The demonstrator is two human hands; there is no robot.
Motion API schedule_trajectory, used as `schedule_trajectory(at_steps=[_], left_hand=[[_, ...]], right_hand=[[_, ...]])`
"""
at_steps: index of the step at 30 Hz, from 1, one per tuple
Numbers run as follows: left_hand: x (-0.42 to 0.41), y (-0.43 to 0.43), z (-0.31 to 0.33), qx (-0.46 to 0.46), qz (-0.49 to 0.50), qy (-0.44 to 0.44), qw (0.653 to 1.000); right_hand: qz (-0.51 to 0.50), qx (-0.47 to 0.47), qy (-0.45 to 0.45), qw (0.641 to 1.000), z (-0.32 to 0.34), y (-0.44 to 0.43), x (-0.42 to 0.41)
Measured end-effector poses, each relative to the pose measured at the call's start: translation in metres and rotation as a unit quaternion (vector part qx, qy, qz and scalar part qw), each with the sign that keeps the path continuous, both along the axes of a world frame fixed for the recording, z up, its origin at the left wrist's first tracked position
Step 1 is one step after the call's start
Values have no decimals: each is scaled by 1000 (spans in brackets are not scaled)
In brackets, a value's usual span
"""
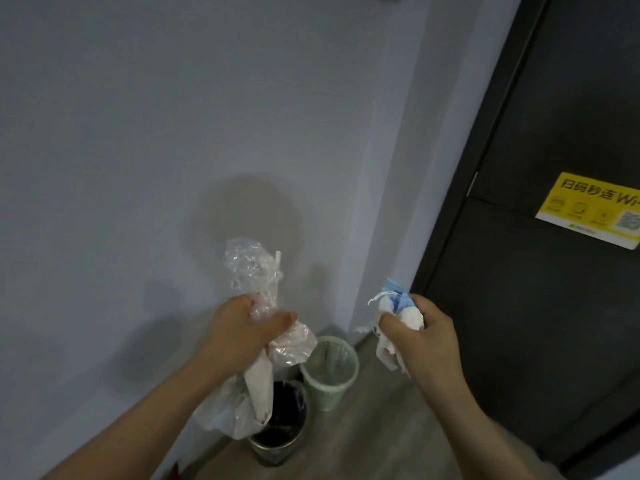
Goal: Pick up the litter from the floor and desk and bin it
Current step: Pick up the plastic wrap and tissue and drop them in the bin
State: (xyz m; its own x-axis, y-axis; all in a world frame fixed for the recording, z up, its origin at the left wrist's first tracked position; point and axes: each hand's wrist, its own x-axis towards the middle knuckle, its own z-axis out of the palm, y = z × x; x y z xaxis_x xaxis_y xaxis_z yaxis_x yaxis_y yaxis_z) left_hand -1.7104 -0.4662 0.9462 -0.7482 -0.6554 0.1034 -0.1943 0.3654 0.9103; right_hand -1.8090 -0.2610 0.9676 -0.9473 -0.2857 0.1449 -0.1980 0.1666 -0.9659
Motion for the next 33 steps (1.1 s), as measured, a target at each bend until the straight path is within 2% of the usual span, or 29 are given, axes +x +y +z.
schedule_trajectory(at_steps=[9,13,18,22,25,33], left_hand=[[-143,-115,-81,4,-47,-119,992],[-176,-135,-124,27,-74,-178,981],[-210,-155,-197,63,-52,-272,959],[-219,-160,-273,65,-20,-361,930],[-220,-159,-332,85,-2,-419,904],[-230,-158,-478,157,15,-520,840]], right_hand=[[-27,70,-89,993,-77,-100,-128],[-21,89,-118,989,-116,-118,-164],[18,135,-169,976,-184,-142,-215],[55,160,-252,953,-257,-155,-248],[80,213,-269,936,-310,-162,-265],[139,259,-329,897,-440,-185,-298]])
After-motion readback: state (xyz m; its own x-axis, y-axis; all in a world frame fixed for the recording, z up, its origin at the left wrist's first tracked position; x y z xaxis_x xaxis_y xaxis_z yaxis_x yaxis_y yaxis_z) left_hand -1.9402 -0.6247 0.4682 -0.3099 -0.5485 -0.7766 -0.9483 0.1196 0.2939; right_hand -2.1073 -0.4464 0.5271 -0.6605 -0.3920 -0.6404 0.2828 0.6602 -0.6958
